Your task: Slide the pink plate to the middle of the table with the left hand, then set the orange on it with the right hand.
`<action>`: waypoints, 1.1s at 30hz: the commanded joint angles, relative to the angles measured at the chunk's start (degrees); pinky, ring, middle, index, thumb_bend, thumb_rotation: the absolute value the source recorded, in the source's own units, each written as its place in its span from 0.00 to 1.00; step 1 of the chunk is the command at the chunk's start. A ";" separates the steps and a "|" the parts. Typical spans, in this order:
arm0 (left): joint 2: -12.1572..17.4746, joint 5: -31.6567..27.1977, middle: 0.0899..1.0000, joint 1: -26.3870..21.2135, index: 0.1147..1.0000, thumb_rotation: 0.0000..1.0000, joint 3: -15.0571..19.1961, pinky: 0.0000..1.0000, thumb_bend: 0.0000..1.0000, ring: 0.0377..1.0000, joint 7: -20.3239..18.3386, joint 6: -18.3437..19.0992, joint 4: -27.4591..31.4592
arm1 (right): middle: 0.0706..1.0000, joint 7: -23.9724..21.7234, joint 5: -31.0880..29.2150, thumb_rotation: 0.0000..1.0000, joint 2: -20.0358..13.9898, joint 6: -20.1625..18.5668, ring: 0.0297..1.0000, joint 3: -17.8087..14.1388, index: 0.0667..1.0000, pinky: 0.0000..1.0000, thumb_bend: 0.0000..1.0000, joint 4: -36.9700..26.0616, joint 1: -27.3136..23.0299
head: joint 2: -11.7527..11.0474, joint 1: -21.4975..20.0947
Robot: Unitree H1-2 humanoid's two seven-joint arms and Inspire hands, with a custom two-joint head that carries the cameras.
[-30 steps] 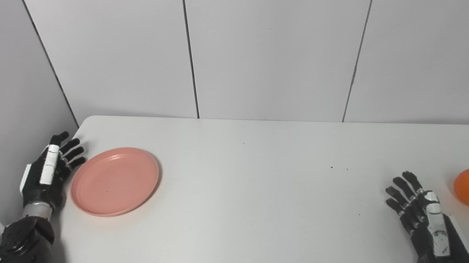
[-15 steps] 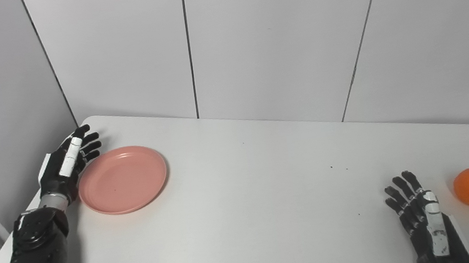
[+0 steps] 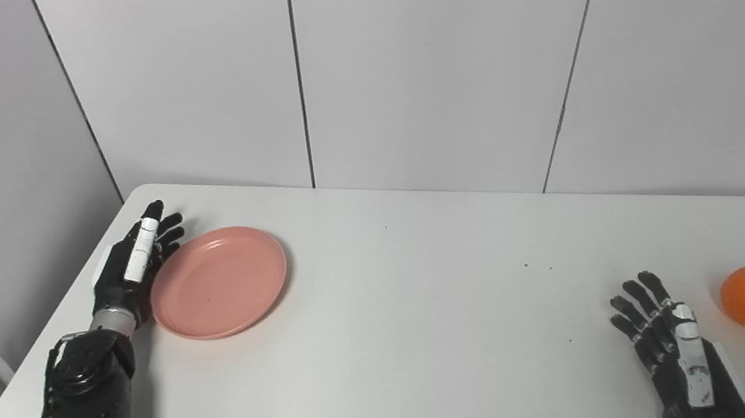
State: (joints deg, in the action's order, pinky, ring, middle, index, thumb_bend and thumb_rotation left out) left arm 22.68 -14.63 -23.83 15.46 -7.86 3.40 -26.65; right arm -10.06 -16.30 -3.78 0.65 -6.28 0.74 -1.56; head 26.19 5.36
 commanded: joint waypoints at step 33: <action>-0.90 -1.08 0.82 -0.21 0.86 0.79 -0.48 0.87 1.00 0.85 -2.45 -0.79 3.88 | 0.92 0.09 -0.31 0.91 1.93 -1.24 0.89 1.09 0.93 0.91 0.79 4.71 4.80 | 0.36 -0.17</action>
State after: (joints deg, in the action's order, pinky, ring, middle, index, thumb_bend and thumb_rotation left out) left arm 21.71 -15.20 -22.62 15.15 -9.93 3.35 -24.87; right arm -10.00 -16.29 -3.81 0.63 -6.21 0.70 -1.52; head 26.54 5.19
